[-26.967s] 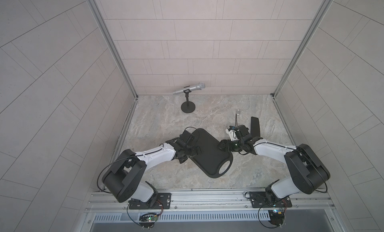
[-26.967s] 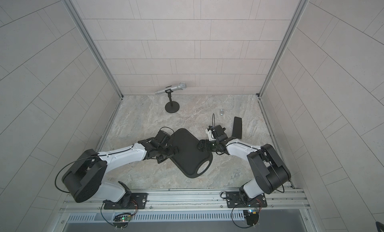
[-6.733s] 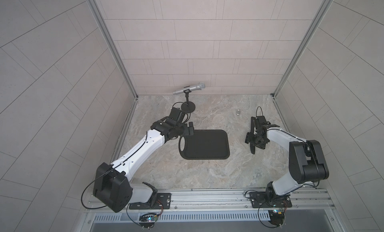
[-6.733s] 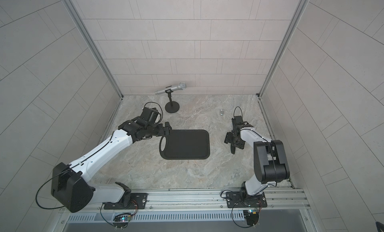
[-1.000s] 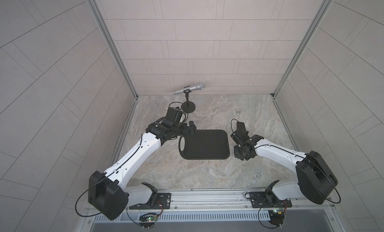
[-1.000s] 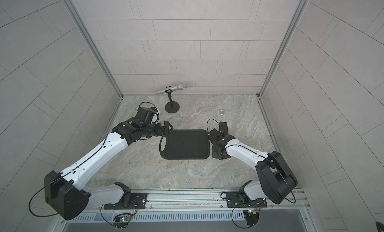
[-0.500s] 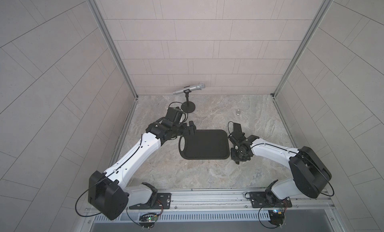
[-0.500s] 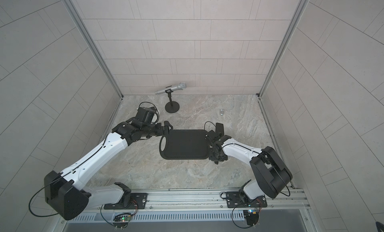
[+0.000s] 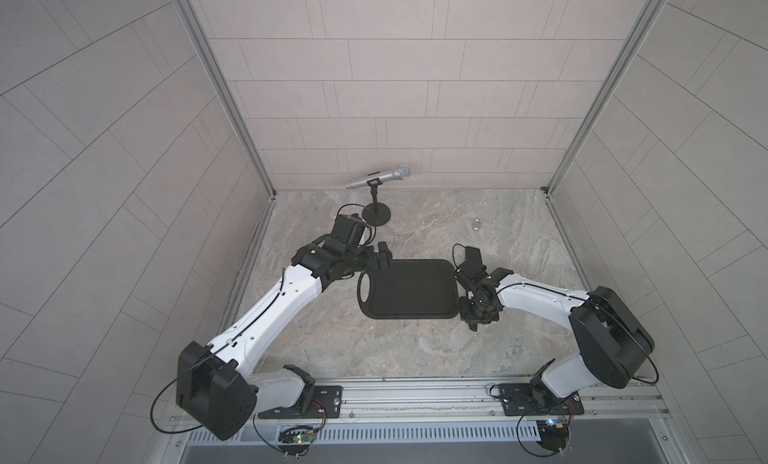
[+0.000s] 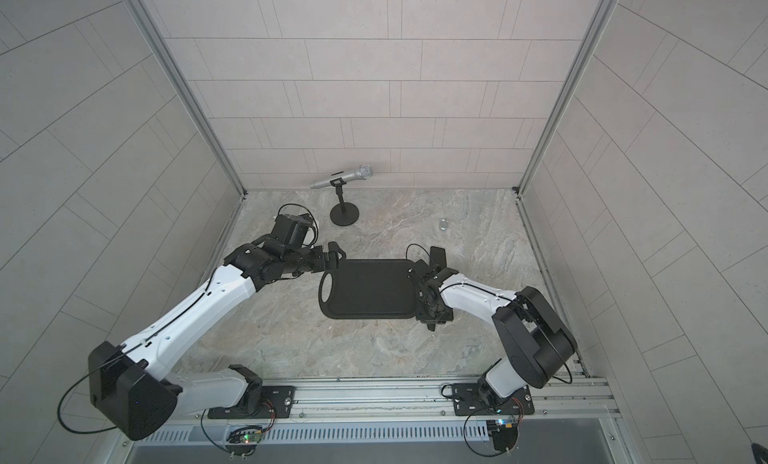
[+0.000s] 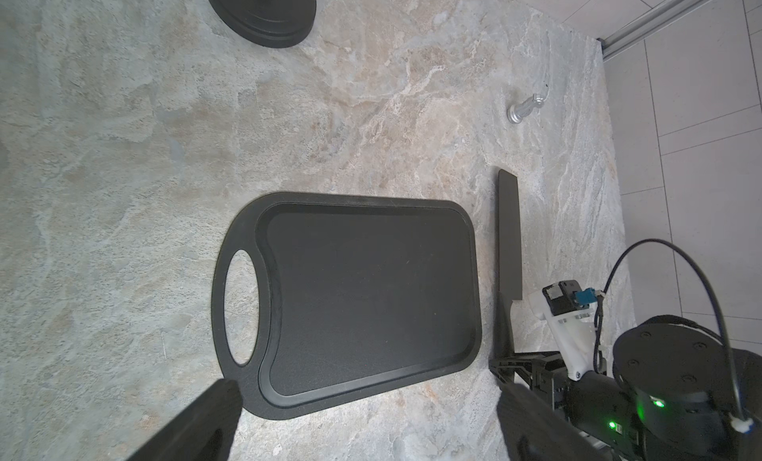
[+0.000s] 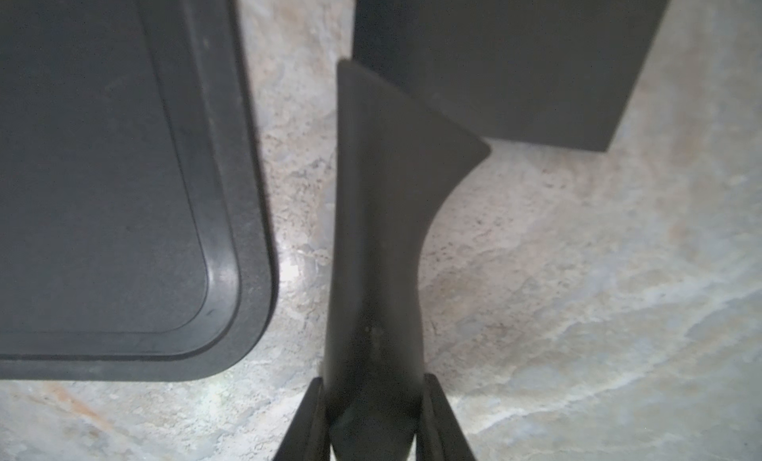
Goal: Align the knife with the edge of the cutting board
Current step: Adjust the knife at the center of the board.
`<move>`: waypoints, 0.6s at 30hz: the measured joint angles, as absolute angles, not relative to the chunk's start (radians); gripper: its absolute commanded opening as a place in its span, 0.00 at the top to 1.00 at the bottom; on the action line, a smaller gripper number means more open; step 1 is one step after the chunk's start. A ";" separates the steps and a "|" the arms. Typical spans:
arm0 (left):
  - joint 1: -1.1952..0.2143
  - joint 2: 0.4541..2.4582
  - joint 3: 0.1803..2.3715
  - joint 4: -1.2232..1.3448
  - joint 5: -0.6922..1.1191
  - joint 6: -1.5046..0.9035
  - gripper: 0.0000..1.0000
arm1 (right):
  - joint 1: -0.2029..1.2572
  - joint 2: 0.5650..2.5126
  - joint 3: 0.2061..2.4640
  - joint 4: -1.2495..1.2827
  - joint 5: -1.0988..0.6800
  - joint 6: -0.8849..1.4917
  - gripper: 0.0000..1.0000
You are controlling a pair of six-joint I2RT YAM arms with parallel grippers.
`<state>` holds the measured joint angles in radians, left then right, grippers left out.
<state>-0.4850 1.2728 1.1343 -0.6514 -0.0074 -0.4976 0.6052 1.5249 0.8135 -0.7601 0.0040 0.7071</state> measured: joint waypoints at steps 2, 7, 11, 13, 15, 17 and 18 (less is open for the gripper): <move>-0.485 1.273 1.134 -0.651 -0.007 -0.498 0.00 | 0.597 1.529 0.818 -0.766 0.000 0.703 0.76; -0.485 1.273 1.134 -0.651 -0.007 -0.498 0.00 | 0.553 1.551 0.844 -0.781 -0.031 0.675 0.72; -0.485 1.272 1.134 -0.651 -0.007 -0.498 0.00 | 0.508 1.586 0.879 -0.781 -0.045 0.650 0.70; -0.485 1.273 1.134 -0.651 -0.007 -0.498 0.00 | 0.495 1.608 0.902 -0.785 -0.048 0.639 0.68; -0.485 1.273 1.134 -0.651 -0.007 -0.498 0.00 | 0.486 1.630 0.924 -0.789 -0.049 0.630 0.64; -0.485 1.273 1.134 -0.651 -0.007 -0.498 0.00 | 0.479 1.650 0.944 -0.798 -0.049 0.619 0.63; -0.485 1.273 1.134 -0.651 -0.007 -0.498 0.00 | 0.477 1.659 0.953 -0.804 -0.049 0.615 0.61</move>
